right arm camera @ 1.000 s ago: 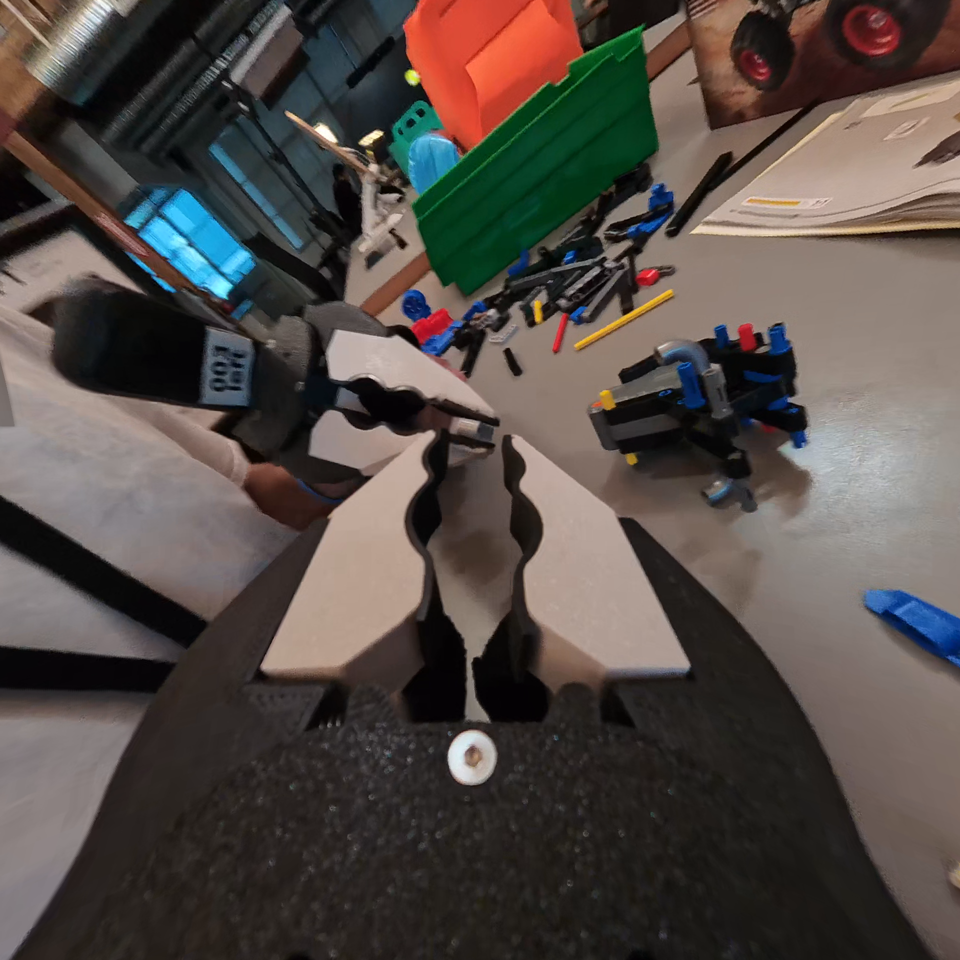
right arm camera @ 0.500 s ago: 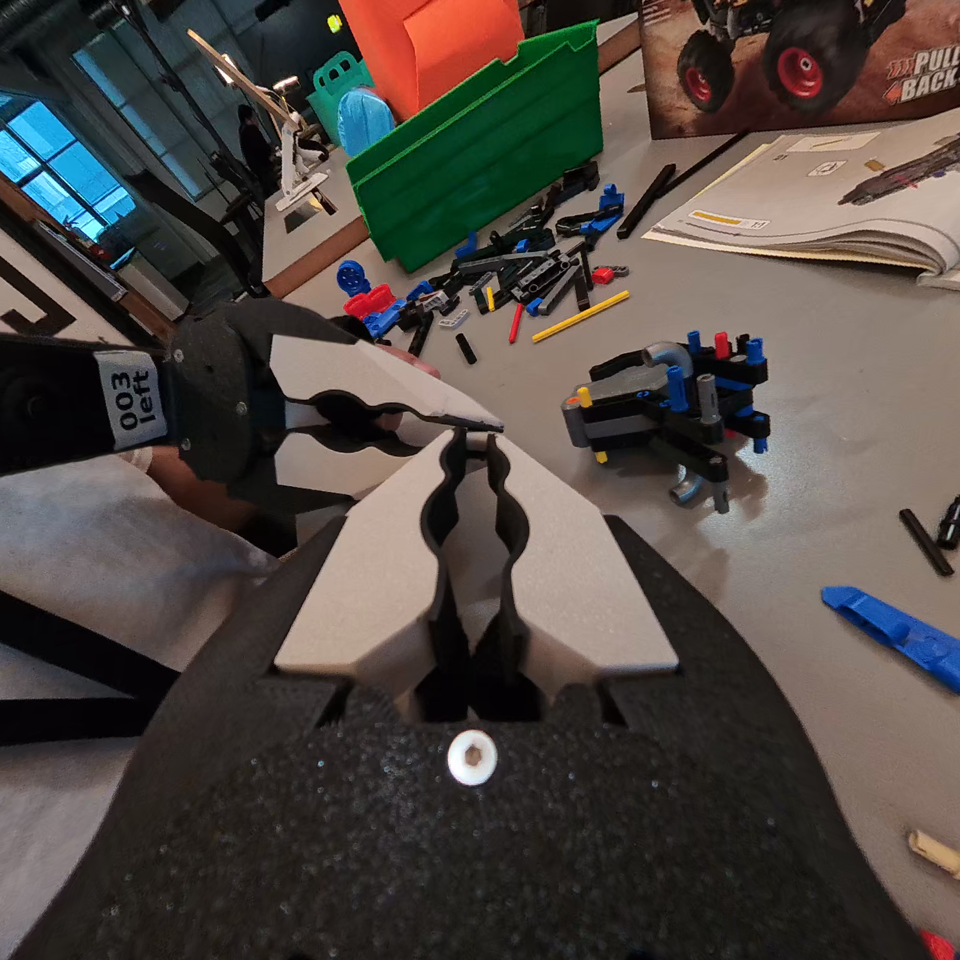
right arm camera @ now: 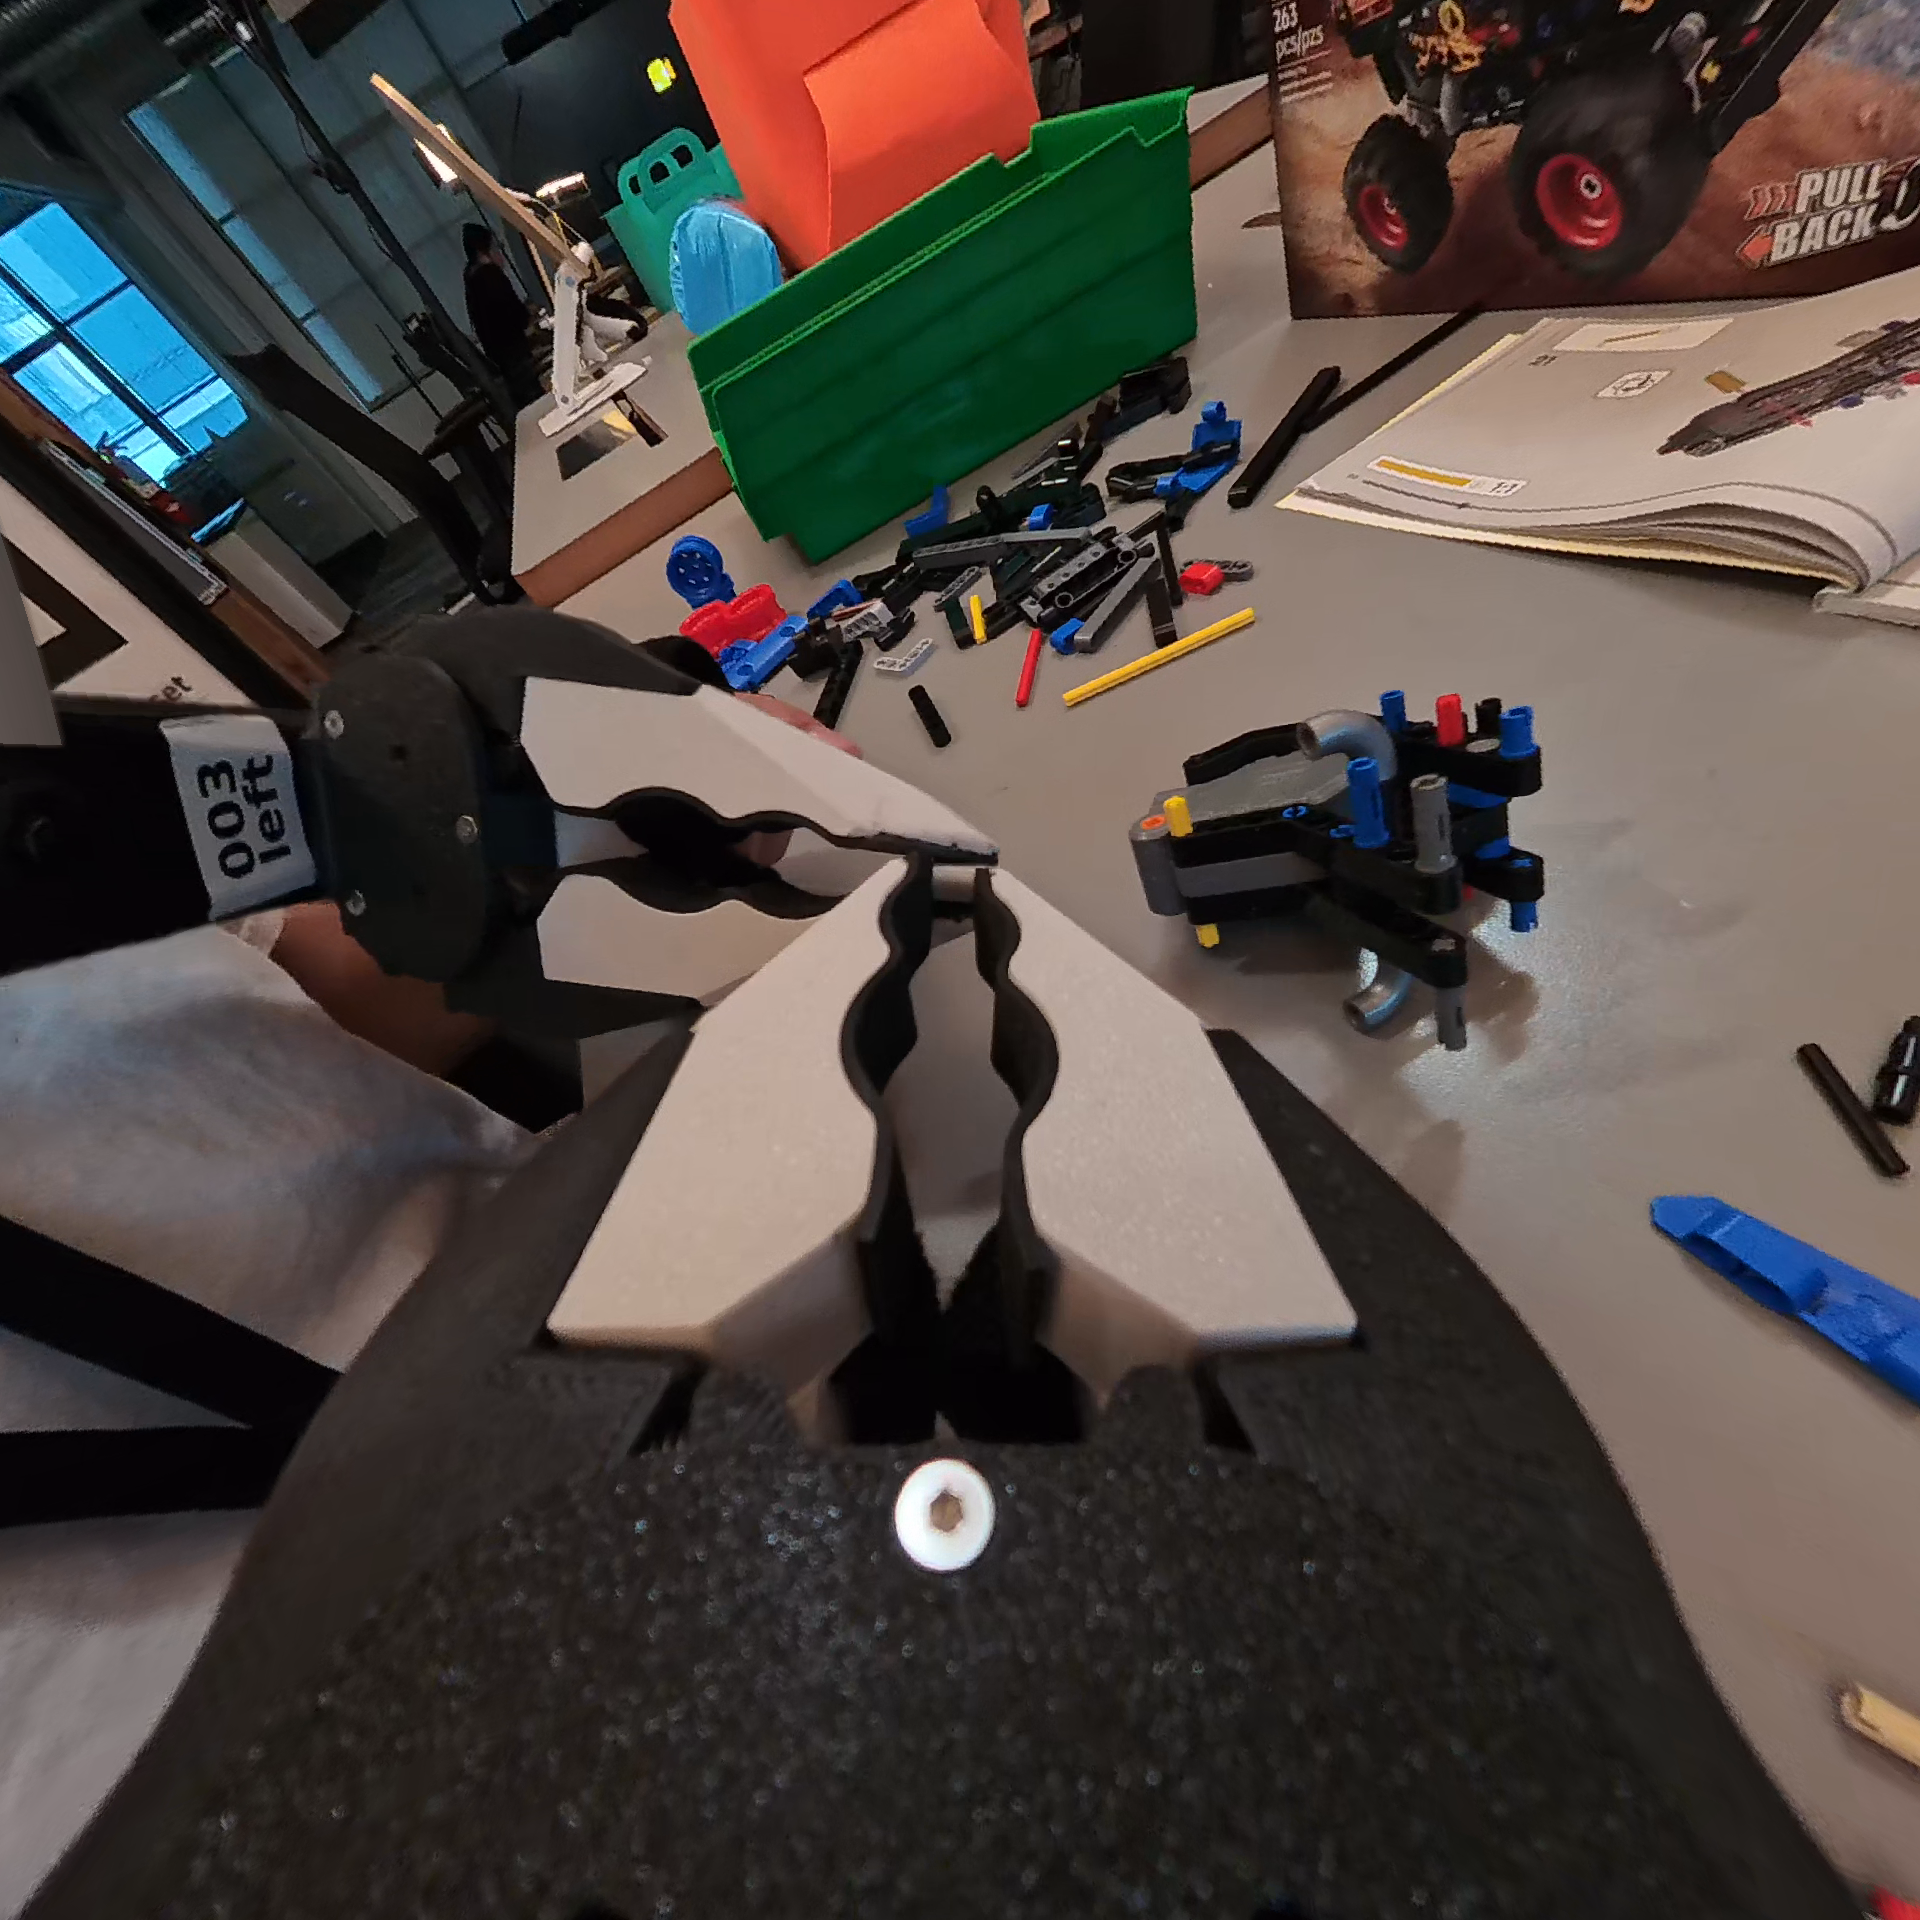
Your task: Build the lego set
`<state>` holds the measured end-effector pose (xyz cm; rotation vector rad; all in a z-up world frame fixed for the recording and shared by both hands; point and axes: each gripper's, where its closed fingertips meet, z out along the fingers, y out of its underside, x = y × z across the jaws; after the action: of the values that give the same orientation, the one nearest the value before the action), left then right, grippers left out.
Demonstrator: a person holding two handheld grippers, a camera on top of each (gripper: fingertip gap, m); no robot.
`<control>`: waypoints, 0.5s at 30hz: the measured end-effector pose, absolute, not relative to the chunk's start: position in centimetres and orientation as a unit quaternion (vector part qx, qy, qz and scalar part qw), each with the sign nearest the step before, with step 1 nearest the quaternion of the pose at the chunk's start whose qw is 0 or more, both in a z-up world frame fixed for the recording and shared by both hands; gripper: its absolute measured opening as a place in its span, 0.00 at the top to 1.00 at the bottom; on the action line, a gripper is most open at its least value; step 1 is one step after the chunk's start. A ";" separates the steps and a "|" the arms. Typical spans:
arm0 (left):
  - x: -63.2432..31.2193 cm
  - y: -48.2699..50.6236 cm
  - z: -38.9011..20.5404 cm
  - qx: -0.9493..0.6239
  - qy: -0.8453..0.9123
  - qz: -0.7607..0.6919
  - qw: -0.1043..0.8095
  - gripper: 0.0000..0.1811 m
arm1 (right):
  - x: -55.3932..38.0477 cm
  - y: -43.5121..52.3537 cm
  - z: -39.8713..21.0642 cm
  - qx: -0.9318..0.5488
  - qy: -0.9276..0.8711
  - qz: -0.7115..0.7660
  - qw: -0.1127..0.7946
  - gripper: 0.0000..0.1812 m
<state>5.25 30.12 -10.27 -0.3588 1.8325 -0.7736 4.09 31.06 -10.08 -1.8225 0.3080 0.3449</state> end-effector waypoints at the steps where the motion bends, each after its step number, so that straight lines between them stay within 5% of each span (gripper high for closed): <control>1: 5.2 30.2 -10.4 -0.154 0.772 -0.330 0.521 0.97 | 4.1 31.1 -10.1 -0.781 0.133 0.150 0.591 0.96; 8: 4.5 33.5 -8.3 -0.211 0.755 -0.418 0.459 0.97 | 5.4 29.5 -8.8 -0.769 0.098 0.137 0.616 0.89; 15: 5.1 37.1 -4.6 -0.240 0.718 -0.543 0.362 0.97 | 7.2 27.9 -11.0 -0.834 -0.035 0.040 0.549 0.80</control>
<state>5.14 37.05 -4.55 -0.6182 1.8503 -1.3989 7.18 27.94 -11.00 -1.9750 -0.0833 0.0942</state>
